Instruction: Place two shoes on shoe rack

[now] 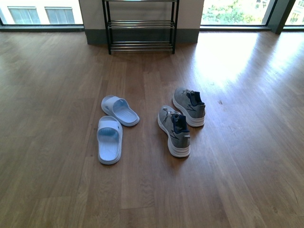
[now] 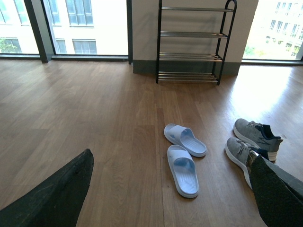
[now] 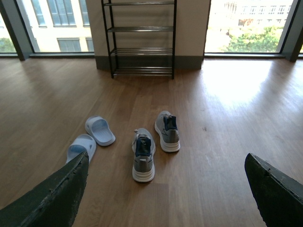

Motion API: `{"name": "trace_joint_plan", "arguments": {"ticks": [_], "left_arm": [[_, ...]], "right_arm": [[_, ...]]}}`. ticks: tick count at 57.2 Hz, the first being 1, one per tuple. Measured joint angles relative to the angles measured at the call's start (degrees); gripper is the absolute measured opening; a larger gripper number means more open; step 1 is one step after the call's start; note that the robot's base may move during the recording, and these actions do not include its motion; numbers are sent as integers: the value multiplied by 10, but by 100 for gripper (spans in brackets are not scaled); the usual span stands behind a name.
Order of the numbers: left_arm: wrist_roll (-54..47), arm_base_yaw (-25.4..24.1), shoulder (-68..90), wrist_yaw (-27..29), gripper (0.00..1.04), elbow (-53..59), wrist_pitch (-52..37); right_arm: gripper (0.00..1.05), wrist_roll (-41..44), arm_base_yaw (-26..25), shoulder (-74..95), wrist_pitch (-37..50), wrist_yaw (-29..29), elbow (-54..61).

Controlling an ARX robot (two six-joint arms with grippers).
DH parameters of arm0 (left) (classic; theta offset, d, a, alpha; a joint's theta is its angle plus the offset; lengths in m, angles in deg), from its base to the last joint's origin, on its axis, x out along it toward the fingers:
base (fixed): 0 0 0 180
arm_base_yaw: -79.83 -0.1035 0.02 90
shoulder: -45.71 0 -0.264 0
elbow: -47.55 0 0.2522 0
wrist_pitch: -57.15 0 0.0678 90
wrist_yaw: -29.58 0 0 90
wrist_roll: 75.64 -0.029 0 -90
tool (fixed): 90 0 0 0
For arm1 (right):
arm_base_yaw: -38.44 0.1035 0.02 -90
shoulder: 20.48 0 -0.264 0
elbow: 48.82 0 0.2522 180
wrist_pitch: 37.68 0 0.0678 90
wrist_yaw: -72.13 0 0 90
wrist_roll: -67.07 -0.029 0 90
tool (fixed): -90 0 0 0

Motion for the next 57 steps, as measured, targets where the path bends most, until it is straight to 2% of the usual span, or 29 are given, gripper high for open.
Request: {"name": "trace_joint_plan", "arguments": {"ticks": [57], "left_arm": [[0, 0, 0, 0, 95, 0, 0]], "right_arm": [[96, 0, 0, 0, 0, 0, 0]]}}
